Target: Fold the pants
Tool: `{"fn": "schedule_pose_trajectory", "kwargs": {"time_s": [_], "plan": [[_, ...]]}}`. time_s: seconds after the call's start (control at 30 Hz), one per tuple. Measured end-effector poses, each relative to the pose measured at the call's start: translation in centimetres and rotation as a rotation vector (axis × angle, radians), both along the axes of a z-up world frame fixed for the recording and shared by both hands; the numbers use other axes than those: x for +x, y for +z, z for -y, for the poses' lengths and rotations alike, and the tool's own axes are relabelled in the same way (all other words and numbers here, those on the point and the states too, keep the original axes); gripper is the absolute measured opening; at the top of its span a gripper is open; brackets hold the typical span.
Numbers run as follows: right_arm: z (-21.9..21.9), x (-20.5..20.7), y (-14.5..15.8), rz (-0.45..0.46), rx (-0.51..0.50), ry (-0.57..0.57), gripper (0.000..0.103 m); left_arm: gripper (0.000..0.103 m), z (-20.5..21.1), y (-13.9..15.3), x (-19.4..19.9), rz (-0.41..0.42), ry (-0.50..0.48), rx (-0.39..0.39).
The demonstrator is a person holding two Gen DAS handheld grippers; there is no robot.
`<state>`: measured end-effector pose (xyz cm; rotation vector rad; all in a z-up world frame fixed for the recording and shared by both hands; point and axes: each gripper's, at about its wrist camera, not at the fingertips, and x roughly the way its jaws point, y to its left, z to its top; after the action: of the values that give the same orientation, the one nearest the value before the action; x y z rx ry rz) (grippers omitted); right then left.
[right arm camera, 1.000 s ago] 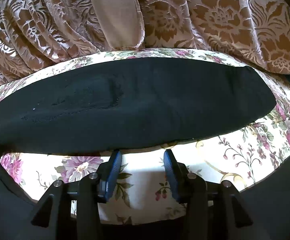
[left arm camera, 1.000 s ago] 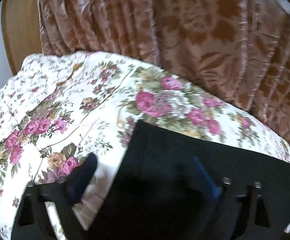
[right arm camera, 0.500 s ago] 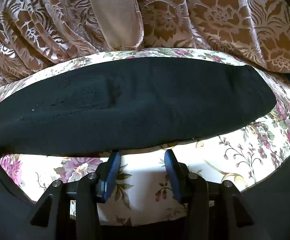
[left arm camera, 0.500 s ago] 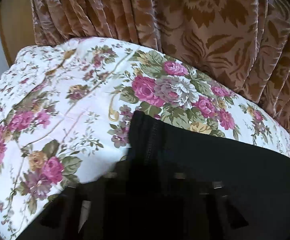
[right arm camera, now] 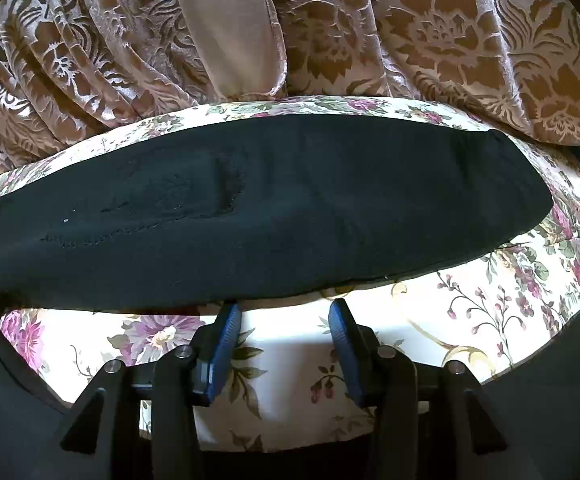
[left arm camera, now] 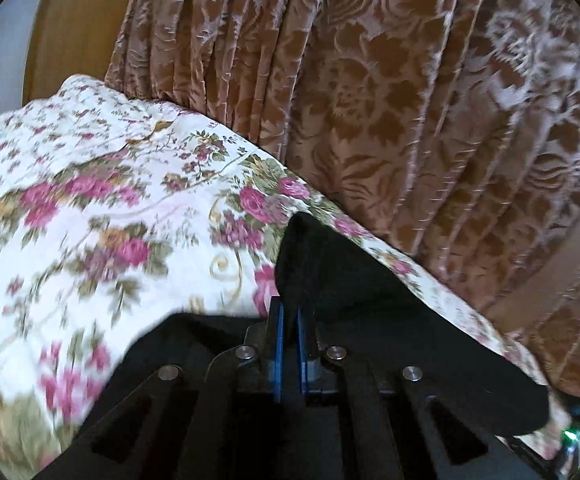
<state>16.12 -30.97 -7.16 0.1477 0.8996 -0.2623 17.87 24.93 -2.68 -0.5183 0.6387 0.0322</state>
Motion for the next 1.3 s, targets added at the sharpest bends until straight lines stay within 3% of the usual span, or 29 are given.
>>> {"fn": "schedule_pose_trajectory", "kwargs": {"time_s": [0.23, 0.43, 0.57, 0.77, 1.17, 1.3], "plan": [[0.0, 0.0, 0.0, 0.001, 0.004, 0.000, 0.047, 0.005, 1.0, -2.8, -6.2, -0.019, 0.026, -0.055], [-0.1, -0.2, 0.7, 0.004, -0.004, -0.002, 0.047, 0.003, 0.7, -6.4, -7.8, -0.033, 0.064, -0.132], [-0.9, -0.3, 2.3, 0.021, -0.003, 0.000, 0.047, 0.003, 0.9, -6.5, -8.1, -0.018, 0.058, -0.137], [-3.2, 1.2, 5.2, 0.062, 0.084, 0.030, 0.047, 0.003, 0.4, -6.8, -8.5, 0.011, 0.053, -0.168], [-11.5, 8.1, 7.0, -0.017, 0.130, 0.179, 0.047, 0.003, 0.2, -7.3, -8.4, 0.008, 0.046, -0.204], [-12.8, 10.3, 7.2, -0.045, 0.198, 0.178, 0.047, 0.003, 0.1, -7.3, -8.5, 0.012, 0.044, -0.212]]}}
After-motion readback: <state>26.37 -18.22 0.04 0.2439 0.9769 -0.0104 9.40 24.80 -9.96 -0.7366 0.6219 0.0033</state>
